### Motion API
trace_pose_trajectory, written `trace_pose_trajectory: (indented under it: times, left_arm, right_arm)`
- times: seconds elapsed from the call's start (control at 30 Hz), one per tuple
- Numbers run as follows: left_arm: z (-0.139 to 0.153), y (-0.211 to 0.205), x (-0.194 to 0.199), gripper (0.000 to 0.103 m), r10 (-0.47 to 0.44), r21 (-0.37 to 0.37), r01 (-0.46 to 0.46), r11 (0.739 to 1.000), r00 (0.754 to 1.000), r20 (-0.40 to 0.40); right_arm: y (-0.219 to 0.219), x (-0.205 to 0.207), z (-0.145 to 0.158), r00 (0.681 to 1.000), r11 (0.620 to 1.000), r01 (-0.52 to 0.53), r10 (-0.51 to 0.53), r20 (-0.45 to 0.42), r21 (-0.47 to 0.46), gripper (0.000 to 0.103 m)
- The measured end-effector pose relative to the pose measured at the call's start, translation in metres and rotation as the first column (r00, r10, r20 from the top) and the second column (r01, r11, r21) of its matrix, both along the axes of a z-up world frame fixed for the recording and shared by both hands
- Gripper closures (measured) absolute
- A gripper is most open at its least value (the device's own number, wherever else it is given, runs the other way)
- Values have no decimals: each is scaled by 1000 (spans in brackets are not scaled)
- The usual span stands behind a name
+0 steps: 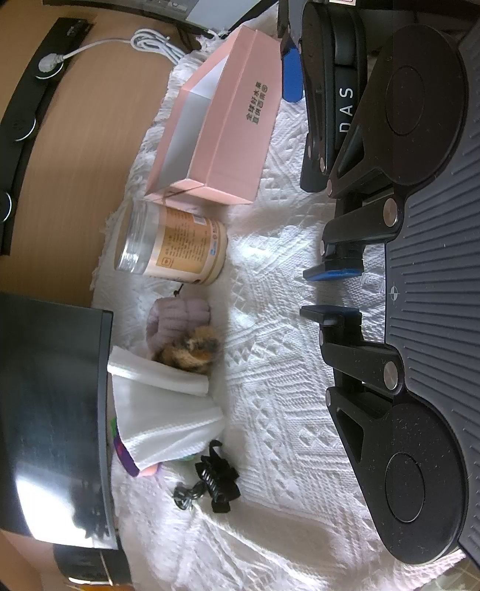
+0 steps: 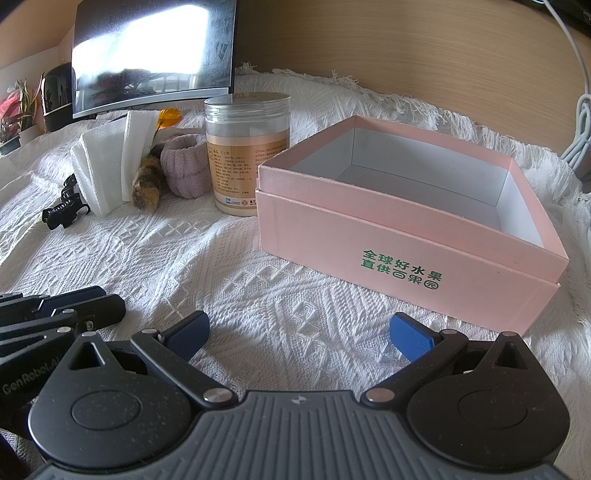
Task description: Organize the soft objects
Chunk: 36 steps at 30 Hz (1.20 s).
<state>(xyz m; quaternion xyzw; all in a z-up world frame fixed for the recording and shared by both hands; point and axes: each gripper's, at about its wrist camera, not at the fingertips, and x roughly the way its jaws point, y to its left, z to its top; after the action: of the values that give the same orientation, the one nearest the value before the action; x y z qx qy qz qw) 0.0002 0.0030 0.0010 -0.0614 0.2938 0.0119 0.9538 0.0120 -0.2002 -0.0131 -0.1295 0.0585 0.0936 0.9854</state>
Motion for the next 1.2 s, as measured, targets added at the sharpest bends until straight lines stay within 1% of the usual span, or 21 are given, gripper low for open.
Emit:
trace_pose_trajectory:
  times: [0.13, 0.27, 0.33, 0.37, 0.47, 0.53, 0.6, 0.63, 0.67, 0.7, 0.77, 0.83, 0.87, 0.93, 1.03, 1.13, 1.2]
  left_arm:
    - [0, -1, 0, 87, 1, -2, -1, 1000, 1000, 1]
    - [1, 2, -1, 87, -12, -22, 13, 1000, 1000, 3]
    - [2, 8, -1, 86, -53, -56, 53, 997, 999, 4]
    - [3, 15, 1, 86, -93, -96, 93, 991, 996, 0]
    - [6, 35, 7, 86, -142, -173, 136, 975, 990, -21]
    - [11, 55, 10, 86, -118, -204, 112, 972, 993, -20]
    - [19, 78, 14, 86, -64, -213, 59, 975, 998, -14]
    - [22, 88, 15, 86, -52, -212, 51, 976, 999, 2]
    - [26, 99, 16, 86, -44, -203, 49, 978, 999, 29]
    - [31, 109, 15, 86, -32, -171, 43, 984, 997, 66]
    - [39, 125, 15, 86, -3, -88, 13, 996, 993, 118]
    - [45, 141, 20, 86, 10, -9, -9, 1000, 991, 137]
    - [48, 149, 23, 86, 6, 5, -7, 1000, 992, 125]
    - [49, 162, 34, 86, -24, 16, 23, 1000, 996, 86]
    - [42, 174, 48, 85, -61, 34, 60, 998, 998, 24]
    - [31, 183, 62, 85, -21, 73, 23, 997, 1000, -24]
    - [26, 191, 66, 85, -10, 60, 12, 998, 999, -34]
  right_arm:
    - [0, 0, 0, 1000, 1000, 0, 0, 0, 0, 0]
    - [1, 0, 0, 1000, 1000, -2, 2, -4, -2, 0]
    - [1, 0, 2, 1000, 1000, -9, 8, -28, -16, 0]
    - [2, 0, 4, 999, 1000, -9, 8, -48, -25, 0]
    - [8, 6, 12, 991, 999, 5, -12, -133, -48, 0]
    - [10, 7, 15, 984, 998, 14, -24, -177, -59, 0]
    - [12, 7, 18, 980, 997, 17, -30, -196, -69, 0]
    - [11, 7, 19, 979, 997, 16, -30, -202, -71, 0]
    - [10, 5, 19, 979, 997, 15, -30, -203, -73, 0]
    - [11, 5, 19, 979, 997, 12, -28, -204, -78, 0]
    - [12, 4, 20, 978, 995, -10, -11, -210, -100, 0]
    - [19, 5, 23, 975, 990, -35, 4, -222, -137, 0]
    - [24, 3, 24, 975, 985, -54, 16, -223, -164, 1]
    - [36, -7, 27, 982, 976, -85, 47, -185, -202, 1]
    - [53, -22, 30, 984, 965, -147, 121, -129, -216, 1]
    - [69, -27, 30, 981, 955, -188, 170, -95, -230, 1]
    - [78, -31, 29, 977, 947, -210, 195, -83, -244, 1]
